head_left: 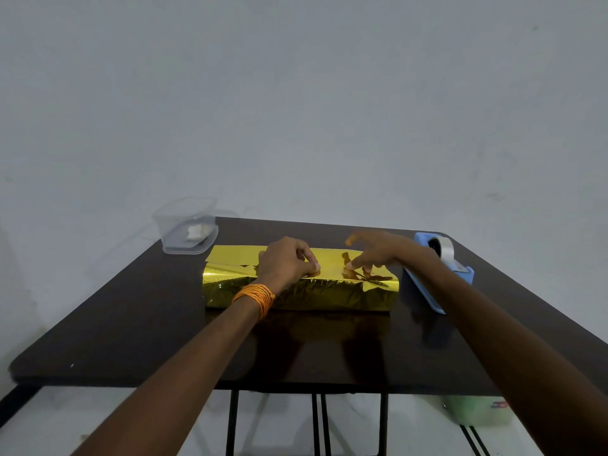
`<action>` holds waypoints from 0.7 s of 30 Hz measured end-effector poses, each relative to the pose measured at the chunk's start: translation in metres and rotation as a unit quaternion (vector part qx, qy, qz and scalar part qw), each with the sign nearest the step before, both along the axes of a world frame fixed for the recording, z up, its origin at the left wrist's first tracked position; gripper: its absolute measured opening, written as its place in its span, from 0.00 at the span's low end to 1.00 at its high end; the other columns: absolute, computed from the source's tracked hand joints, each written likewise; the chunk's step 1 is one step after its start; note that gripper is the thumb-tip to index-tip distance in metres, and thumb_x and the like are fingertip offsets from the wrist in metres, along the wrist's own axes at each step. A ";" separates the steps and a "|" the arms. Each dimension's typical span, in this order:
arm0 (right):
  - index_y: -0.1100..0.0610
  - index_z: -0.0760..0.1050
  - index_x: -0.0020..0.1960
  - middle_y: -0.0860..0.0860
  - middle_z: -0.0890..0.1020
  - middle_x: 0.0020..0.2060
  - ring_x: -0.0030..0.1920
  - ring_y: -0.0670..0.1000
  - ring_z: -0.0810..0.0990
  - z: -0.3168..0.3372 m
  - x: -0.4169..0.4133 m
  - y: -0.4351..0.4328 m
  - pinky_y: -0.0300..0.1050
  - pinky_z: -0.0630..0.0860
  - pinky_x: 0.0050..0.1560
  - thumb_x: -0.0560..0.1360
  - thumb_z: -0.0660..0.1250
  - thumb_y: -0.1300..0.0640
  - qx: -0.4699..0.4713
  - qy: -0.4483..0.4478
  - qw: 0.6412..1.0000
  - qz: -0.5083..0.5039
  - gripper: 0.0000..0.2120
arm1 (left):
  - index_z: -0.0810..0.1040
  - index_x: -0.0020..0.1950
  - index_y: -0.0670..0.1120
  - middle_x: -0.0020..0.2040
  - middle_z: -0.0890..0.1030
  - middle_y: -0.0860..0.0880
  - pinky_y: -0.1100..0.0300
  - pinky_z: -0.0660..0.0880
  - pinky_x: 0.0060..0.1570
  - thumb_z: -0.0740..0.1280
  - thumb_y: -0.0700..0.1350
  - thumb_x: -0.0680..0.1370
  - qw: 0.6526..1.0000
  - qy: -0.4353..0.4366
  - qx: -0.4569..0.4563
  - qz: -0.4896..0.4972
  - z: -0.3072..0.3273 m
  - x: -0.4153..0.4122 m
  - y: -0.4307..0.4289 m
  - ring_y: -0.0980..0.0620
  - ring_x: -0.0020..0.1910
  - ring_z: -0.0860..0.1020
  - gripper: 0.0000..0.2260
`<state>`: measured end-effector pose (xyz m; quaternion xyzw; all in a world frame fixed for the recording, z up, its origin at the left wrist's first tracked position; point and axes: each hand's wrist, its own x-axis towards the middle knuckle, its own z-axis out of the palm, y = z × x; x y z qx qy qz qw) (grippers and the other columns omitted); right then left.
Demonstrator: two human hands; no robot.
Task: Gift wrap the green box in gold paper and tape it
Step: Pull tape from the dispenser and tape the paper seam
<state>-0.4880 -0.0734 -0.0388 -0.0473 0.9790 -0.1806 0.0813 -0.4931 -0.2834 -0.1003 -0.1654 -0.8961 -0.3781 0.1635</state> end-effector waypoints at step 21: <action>0.47 0.65 0.73 0.58 0.76 0.63 0.63 0.59 0.75 -0.072 0.032 -0.021 0.59 0.74 0.61 0.76 0.63 0.35 -0.036 0.301 0.937 -0.172 0.29 | 0.83 0.39 0.54 0.38 0.79 0.57 0.47 0.74 0.55 0.76 0.54 0.71 1.000 -0.012 -0.011 0.000 0.003 0.002 0.000 0.54 0.44 0.77 0.06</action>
